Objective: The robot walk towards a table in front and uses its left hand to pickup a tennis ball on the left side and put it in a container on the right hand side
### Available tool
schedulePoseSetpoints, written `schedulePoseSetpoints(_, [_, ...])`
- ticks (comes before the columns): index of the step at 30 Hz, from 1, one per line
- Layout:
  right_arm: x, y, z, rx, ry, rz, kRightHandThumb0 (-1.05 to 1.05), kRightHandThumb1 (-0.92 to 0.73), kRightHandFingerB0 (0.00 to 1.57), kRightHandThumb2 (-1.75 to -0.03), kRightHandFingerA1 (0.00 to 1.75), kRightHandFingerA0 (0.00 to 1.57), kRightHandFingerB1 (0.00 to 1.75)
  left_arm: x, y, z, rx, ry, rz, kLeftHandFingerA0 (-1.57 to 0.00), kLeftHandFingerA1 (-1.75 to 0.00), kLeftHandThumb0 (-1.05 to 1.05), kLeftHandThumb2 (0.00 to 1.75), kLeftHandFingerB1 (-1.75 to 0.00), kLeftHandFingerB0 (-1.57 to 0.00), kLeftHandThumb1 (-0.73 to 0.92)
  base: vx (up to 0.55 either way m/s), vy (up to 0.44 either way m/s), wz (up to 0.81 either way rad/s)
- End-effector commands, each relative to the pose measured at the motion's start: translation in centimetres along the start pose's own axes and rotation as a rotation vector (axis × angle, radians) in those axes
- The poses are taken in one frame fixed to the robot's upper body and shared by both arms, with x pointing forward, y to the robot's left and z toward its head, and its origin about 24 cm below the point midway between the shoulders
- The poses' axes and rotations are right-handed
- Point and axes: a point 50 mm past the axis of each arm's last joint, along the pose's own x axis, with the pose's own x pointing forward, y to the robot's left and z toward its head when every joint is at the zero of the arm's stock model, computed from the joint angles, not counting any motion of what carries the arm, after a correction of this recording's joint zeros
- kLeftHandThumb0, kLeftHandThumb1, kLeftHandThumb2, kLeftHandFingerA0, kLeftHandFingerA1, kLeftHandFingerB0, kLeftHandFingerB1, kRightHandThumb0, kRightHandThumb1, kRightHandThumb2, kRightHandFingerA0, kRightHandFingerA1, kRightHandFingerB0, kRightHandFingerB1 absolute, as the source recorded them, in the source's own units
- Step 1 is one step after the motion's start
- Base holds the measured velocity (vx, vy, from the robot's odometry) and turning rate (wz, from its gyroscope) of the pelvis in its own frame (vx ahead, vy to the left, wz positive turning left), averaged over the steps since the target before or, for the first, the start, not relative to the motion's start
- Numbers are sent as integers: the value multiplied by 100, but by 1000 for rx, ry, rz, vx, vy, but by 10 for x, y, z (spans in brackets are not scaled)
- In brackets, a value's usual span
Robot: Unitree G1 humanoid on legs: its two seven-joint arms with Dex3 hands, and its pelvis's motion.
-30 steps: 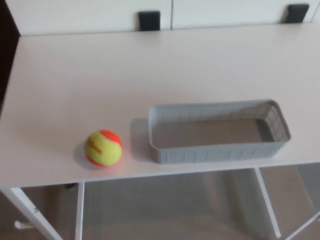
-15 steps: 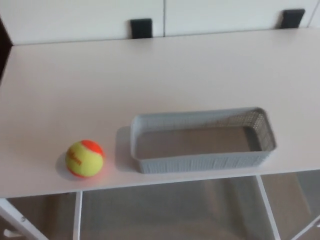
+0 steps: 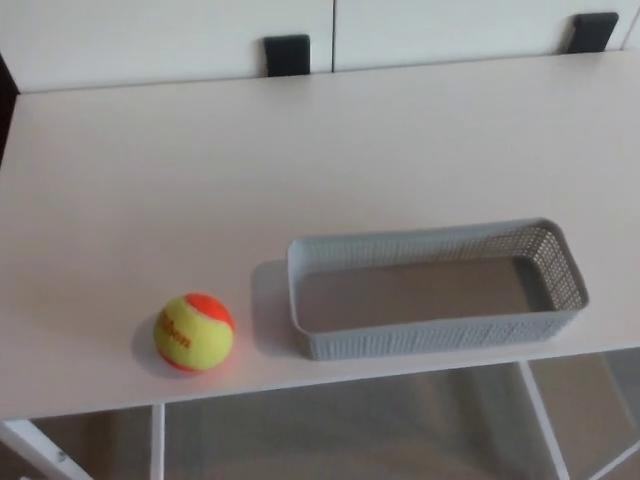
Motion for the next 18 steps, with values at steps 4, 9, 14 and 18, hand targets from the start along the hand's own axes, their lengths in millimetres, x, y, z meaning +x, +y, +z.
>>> schedulePoseSetpoints(4, [-6, -5, 3, -24, -17, -11, -35, -41, 55, -65, 59, 68, 51, -9, -9, 0, 54, -18, -74, -43, -41, -10, 61, -32, -28, 74, 77, 38, 5])
schedulePoseSetpoints(9, [0, -10, 2, -15, -10, -23, -34, -41, 57, -65, 58, 69, 51, -31, -32, 2, 105, -52, -272, -44, -43, -13, 59, -32, -29, 68, 5, -9, 1])
schedulePoseSetpoints(14, [-3, -8, 1, -12, -12, -15, -33, -42, 56, -63, 58, 66, 51, -39, -30, 0, 157, -47, -260, -43, -41, -12, 61, -32, -29, 71, -8, -17, 3])
schedulePoseSetpoints(18, [-5, -9, -1, -18, 7, -17, -36, -43, 55, -66, 57, 64, 51, -47, -31, -3, 142, -45, -299, -41, -41, -17, 60, -32, -28, 68, 0, 0, 0])
